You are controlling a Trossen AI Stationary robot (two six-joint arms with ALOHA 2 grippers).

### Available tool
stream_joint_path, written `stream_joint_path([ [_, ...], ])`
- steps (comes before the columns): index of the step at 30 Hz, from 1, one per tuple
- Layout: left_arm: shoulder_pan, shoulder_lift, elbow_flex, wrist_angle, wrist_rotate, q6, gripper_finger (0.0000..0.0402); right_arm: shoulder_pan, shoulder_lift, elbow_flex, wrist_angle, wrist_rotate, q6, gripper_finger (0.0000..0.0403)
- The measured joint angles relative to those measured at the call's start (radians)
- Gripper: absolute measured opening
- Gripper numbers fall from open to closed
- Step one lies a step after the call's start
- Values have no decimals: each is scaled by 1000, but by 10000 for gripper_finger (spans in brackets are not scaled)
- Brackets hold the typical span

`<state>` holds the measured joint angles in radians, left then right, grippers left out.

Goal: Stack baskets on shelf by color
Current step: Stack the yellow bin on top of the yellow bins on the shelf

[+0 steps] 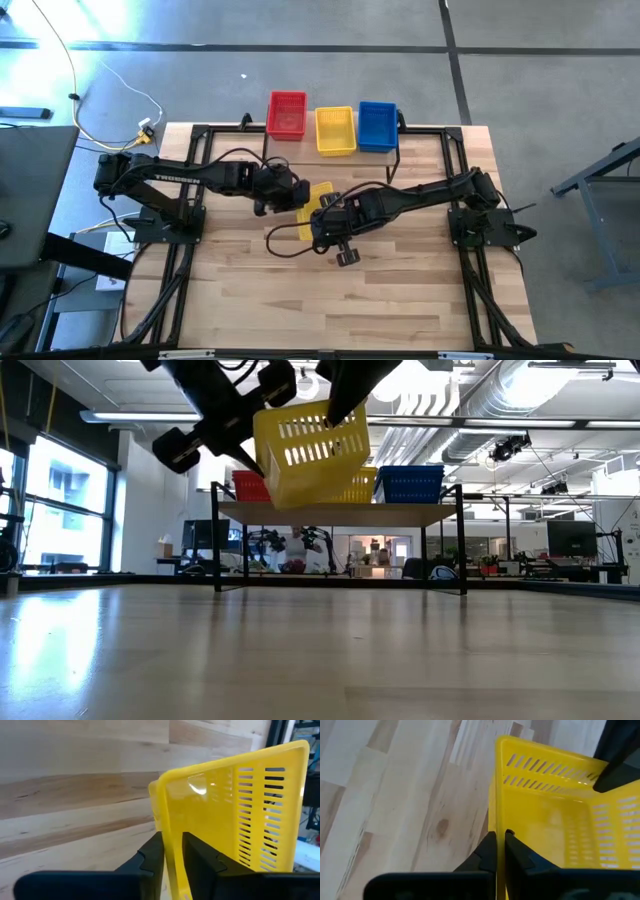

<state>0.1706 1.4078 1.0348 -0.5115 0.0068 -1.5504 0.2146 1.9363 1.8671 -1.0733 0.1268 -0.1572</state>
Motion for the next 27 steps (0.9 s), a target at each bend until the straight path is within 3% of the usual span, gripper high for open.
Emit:
stream_joint_path([
  [16,50,-2,-6,-12,8,150,80,-39,0,0,-109,-3,90,0],
  [27,116,-94,-6,-5,7,307,80,-83,-24,-1,-141,17,52,0],
])
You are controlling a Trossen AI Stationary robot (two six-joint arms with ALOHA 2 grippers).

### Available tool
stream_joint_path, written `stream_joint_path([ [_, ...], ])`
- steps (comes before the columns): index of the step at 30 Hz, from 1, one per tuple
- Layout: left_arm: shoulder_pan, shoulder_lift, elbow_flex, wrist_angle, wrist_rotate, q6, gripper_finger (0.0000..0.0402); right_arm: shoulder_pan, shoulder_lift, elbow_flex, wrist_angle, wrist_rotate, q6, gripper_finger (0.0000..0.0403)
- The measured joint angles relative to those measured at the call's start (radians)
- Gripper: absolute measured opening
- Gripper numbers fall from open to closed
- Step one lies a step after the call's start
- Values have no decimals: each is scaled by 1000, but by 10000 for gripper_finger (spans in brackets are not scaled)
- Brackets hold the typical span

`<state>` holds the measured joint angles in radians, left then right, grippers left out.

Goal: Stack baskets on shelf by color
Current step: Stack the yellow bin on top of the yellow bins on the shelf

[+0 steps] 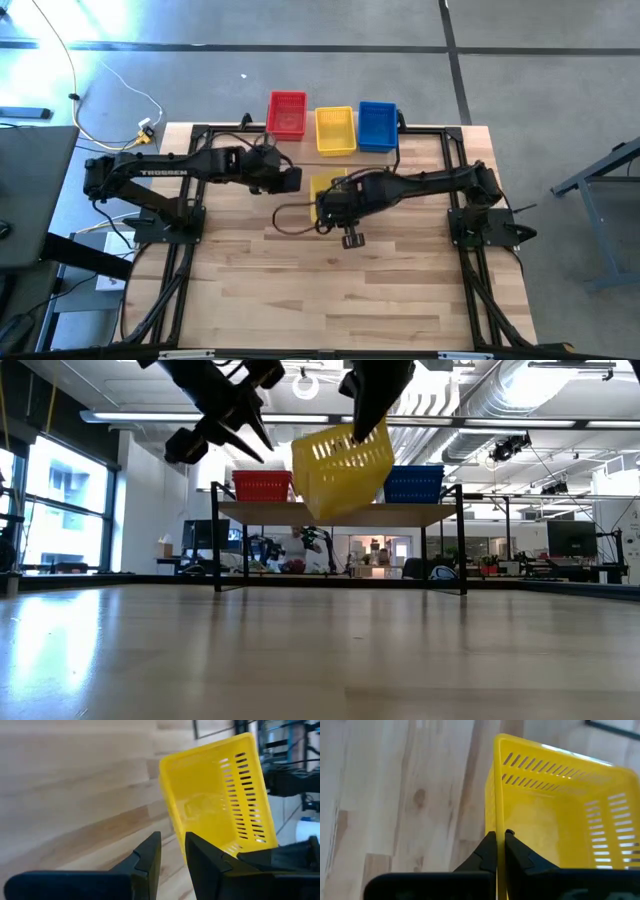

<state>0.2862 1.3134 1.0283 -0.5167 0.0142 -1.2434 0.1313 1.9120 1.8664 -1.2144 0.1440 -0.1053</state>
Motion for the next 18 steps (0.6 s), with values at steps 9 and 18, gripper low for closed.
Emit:
stream_joint_path([
  [9,41,-127,0,0,6,200,80,-90,-129,0,48,-58,-9,0],
  [18,96,-249,0,-2,17,408,80,-196,-232,0,222,25,-96,0],
])
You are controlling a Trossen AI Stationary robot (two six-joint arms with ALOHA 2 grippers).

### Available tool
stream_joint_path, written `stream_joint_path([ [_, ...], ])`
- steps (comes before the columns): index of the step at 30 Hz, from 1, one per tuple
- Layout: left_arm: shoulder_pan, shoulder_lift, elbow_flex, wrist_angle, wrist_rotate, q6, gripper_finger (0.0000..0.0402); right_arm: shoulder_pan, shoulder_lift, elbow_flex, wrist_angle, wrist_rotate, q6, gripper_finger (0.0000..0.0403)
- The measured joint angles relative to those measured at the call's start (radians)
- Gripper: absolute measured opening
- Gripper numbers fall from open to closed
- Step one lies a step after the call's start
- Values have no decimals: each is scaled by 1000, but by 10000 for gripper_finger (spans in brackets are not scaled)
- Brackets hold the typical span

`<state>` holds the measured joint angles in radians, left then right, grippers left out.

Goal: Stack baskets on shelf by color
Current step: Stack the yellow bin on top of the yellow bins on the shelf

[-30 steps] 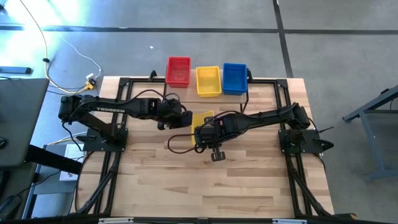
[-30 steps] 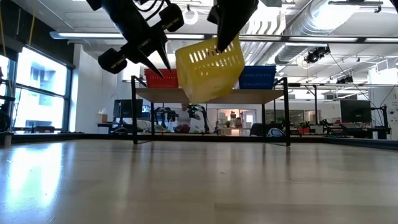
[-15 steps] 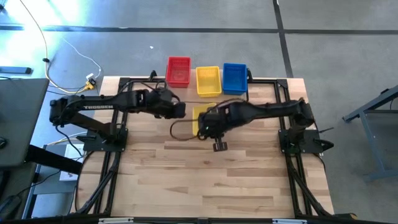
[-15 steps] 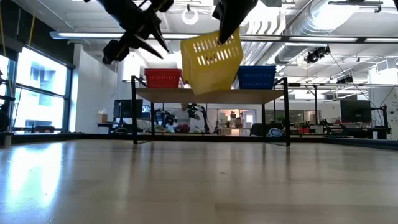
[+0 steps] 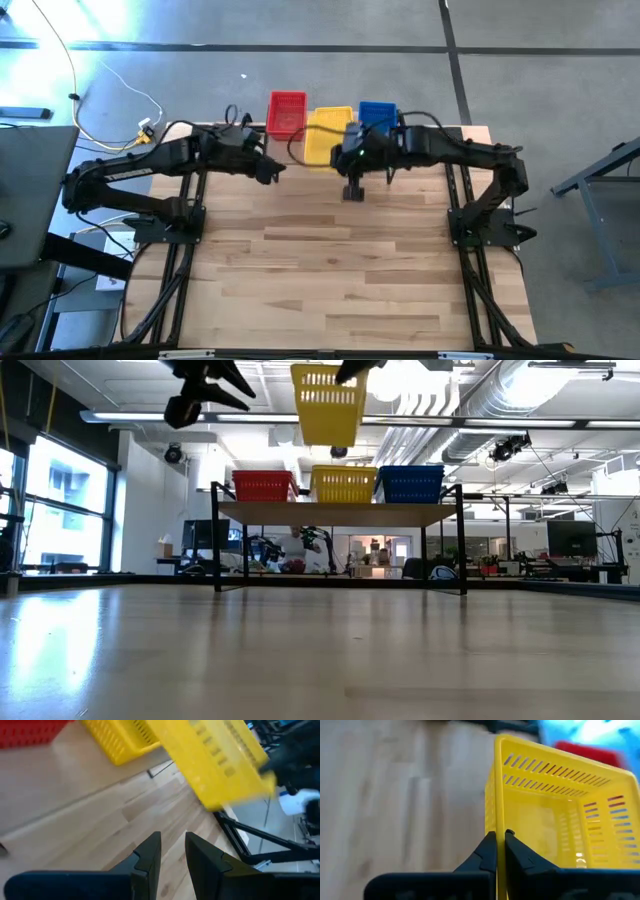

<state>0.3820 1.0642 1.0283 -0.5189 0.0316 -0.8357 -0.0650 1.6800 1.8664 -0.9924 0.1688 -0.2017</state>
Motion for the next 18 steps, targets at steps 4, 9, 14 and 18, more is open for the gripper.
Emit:
stream_joint_path([
  [4,25,-35,0,0,39,70,80,-45,-20,0,49,79,-83,0],
  [9,45,-65,0,0,58,170,80,-94,-21,0,94,117,-230,0],
  [14,50,-66,0,0,59,244,80,-141,-17,0,113,88,-295,0],
  [18,50,-66,0,0,77,274,80,-183,-17,0,108,5,-328,0],
])
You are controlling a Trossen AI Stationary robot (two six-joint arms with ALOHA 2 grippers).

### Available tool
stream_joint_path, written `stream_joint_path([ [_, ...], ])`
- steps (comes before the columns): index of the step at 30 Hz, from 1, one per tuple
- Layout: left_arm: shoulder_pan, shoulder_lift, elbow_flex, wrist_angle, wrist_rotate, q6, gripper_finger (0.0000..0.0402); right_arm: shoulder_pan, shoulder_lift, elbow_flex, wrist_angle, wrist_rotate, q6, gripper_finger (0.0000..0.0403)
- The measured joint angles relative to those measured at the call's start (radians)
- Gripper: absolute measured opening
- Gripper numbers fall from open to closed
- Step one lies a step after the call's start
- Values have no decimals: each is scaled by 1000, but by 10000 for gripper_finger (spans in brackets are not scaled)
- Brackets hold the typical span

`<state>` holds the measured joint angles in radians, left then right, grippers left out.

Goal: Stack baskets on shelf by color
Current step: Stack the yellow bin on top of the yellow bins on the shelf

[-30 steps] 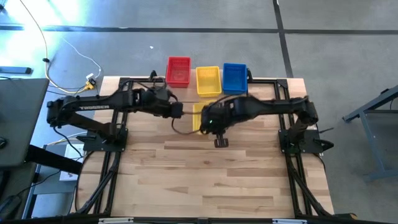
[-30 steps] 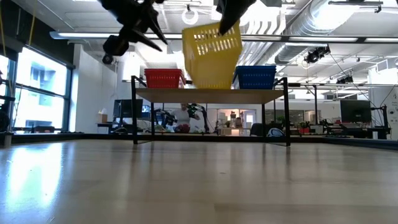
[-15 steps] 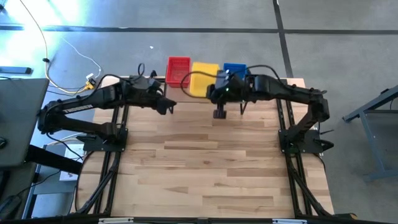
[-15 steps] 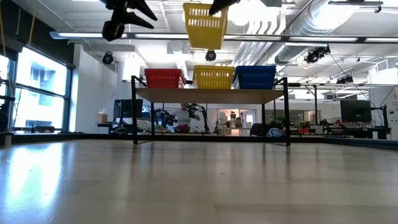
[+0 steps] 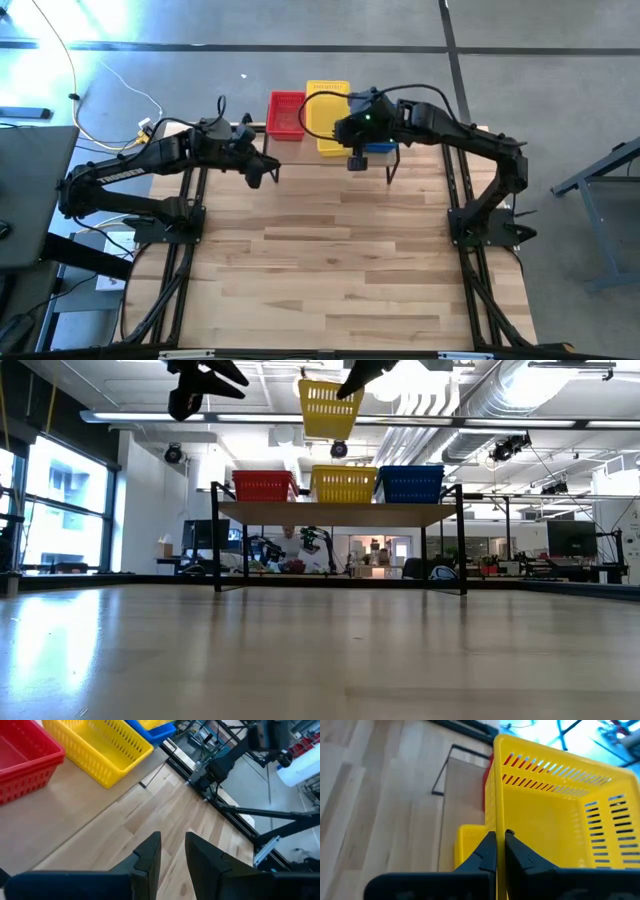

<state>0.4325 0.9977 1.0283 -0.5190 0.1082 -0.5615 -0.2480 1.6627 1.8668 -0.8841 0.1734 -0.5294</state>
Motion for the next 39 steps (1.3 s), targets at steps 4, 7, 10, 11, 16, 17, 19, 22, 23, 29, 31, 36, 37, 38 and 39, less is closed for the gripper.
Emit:
stream_joint_path([
  [4,1,0,0,0,7,15,80,-45,0,0,-28,-70,-49,0],
  [7,8,0,0,1,7,16,80,-81,0,0,-73,-117,-75,0],
  [10,26,0,0,1,7,15,80,-110,11,0,-102,-174,-80,0],
  [11,34,0,0,1,6,15,80,-117,19,0,-110,-180,-81,0],
  [16,79,0,0,2,5,0,80,-126,65,0,-113,-182,-125,0],
  [17,87,0,0,2,5,-6,80,-126,75,0,-113,-182,-133,0],
  [19,102,0,0,2,4,-10,80,-126,91,0,-114,-182,-138,0],
  [22,119,0,0,2,4,-15,80,-126,102,0,-120,-174,-134,0],
  [23,121,0,0,2,4,-22,80,-126,104,0,-122,-174,-132,0],
  [29,131,0,0,2,5,-30,80,-131,127,0,-128,-151,-125,0],
  [31,131,0,0,2,5,-31,80,-132,134,0,-121,-150,-125,0],
  [36,131,0,0,1,5,-31,80,-139,147,1,-79,-119,-122,0],
  [37,131,1,0,1,5,-31,80,-144,150,1,-76,-118,-123,0],
  [38,131,1,0,1,5,-34,80,-146,154,0,-84,-117,-123,0],
  [39,131,1,0,1,5,-38,80,-147,159,0,-84,-115,-122,0],
])
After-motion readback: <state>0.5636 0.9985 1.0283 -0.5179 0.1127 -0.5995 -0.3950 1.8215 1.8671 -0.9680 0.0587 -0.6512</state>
